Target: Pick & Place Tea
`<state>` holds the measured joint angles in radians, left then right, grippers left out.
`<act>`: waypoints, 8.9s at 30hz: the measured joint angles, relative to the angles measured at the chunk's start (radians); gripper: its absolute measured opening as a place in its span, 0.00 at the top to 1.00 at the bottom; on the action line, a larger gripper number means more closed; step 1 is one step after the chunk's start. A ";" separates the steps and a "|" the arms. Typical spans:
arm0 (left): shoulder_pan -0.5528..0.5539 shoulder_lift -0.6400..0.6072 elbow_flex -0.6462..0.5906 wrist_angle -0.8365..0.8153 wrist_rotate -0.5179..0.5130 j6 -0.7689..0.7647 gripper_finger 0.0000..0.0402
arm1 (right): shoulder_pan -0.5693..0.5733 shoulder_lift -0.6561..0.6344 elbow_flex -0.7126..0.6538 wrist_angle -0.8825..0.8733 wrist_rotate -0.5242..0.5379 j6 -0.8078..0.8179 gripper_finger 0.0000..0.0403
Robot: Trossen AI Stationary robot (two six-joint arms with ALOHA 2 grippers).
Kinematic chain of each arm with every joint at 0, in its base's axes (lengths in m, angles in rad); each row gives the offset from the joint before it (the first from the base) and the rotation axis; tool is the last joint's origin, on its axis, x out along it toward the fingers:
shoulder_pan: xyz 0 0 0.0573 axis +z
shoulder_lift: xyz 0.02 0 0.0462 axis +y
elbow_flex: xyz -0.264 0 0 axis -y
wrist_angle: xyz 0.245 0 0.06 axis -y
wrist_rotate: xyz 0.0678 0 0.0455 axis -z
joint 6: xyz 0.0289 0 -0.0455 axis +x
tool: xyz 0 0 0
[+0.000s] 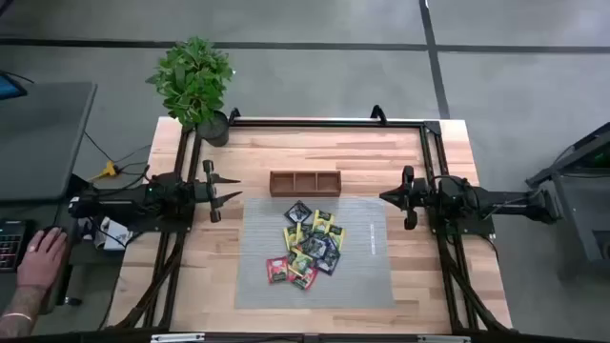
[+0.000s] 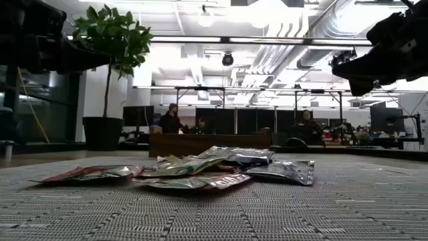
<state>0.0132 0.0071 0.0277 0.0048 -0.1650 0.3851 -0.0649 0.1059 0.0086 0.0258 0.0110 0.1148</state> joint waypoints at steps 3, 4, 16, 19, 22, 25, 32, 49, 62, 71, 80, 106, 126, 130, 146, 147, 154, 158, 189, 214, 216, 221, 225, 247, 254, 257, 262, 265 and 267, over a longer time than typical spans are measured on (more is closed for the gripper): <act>0.000 0.000 0.000 0.000 0.000 0.000 0.65 | 0.000 0.000 0.000 0.000 0.000 0.000 0.97; 0.000 0.000 0.000 0.000 0.000 0.000 0.65 | 0.000 0.000 0.000 0.000 0.000 0.000 0.97; 0.000 0.000 0.000 0.000 0.000 0.000 0.65 | 0.000 0.000 0.000 0.000 0.000 0.000 0.97; 0.000 0.000 0.000 0.000 0.000 0.000 0.65 | 0.000 0.000 0.000 0.000 0.000 0.000 0.97; 0.000 0.000 0.000 0.000 0.000 0.000 0.65 | 0.000 0.000 0.000 0.000 0.000 0.000 0.97; 0.000 0.000 0.000 0.000 0.000 0.000 0.65 | 0.000 0.000 0.000 0.000 0.000 0.000 0.97; 0.000 0.000 0.000 0.000 0.000 0.000 0.65 | 0.000 0.000 0.000 0.000 0.000 0.000 0.97; 0.000 0.000 0.000 0.000 0.000 0.000 0.65 | 0.000 0.000 0.000 0.000 0.000 0.000 0.97; 0.000 0.000 0.000 0.015 -0.013 0.000 0.65 | 0.000 0.000 0.000 0.000 0.000 0.000 0.97; 0.000 0.000 -0.001 0.043 -0.040 -0.013 0.65 | 0.000 0.000 0.000 0.000 0.000 0.000 0.97; 0.000 0.000 0.000 0.023 -0.092 -0.207 0.65 | 0.000 0.000 0.000 0.000 0.000 0.000 0.97; 0.000 0.000 0.002 0.010 -0.166 -0.311 0.65 | 0.000 0.000 0.000 0.024 0.029 0.338 0.97; 0.000 0.049 0.002 0.007 -0.162 -0.311 0.65 | 0.000 0.033 0.067 -0.007 0.061 0.590 0.97; 0.000 0.080 0.002 0.007 -0.161 -0.315 0.65 | 0.000 0.128 0.173 -0.086 0.039 0.636 0.97; 0.000 0.124 0.001 0.007 -0.159 -0.596 0.65 | 0.014 0.935 0.747 -0.396 -0.238 0.418 0.97; 0.000 0.124 0.001 0.007 -0.159 -0.617 0.65 | 0.023 0.986 0.770 -0.396 -0.241 0.388 0.97; 0.000 0.130 0.000 0.003 -0.052 -0.704 0.65 | 0.122 1.300 0.917 -0.403 -0.200 0.329 0.97; 0.000 0.148 -0.001 0.000 0.029 -0.683 0.65 | 0.180 1.412 0.999 -0.404 -0.131 0.326 0.97; -0.001 0.743 -0.002 0.502 0.242 -0.682 0.65 | 0.264 1.534 1.056 -0.362 -0.017 0.622 0.88; -0.001 0.796 -0.001 0.516 0.254 -0.705 0.65 | 0.089 1.716 1.056 -0.156 -0.386 0.329 0.43; -0.001 0.796 -0.001 0.517 0.254 -0.706 0.65 | 0.090 1.732 1.056 -0.156 -0.384 0.329 0.43; -0.001 0.796 -0.001 0.516 0.253 -0.705 0.65 | 0.092 1.757 1.057 -0.141 -0.379 0.329 0.43; -0.001 0.796 -0.001 0.516 0.252 -0.705 0.65 | 0.108 1.772 1.057 -0.120 -0.384 0.322 0.43; 0.000 0.795 0.000 0.510 0.258 -0.705 0.65 | 0.164 1.811 1.057 -0.098 -0.246 0.330 0.44; 0.000 0.795 0.000 0.509 0.261 -0.705 0.65 | 0.163 1.811 1.057 -0.099 -0.221 0.329 0.65; 0.000 0.795 0.000 0.509 0.262 -0.705 0.65 | 0.162 1.811 1.057 -0.097 -0.221 0.329 0.78; 0.000 0.795 0.000 0.509 0.262 -0.705 0.65 | 0.152 1.811 1.057 -0.095 -0.228 0.329 0.98; 0.000 0.795 0.000 0.507 0.262 -0.705 0.65 | 0.145 1.811 1.056 -0.075 -0.254 0.330 0.98; 0.000 0.795 0.000 0.499 0.263 -0.705 0.65 | 0.141 1.807 1.056 -0.063 -0.274 0.334 0.99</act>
<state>0.0128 0.8024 0.0277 0.5039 0.0978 -0.3202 0.0766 1.9131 1.0649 -0.0376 -0.2625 0.4486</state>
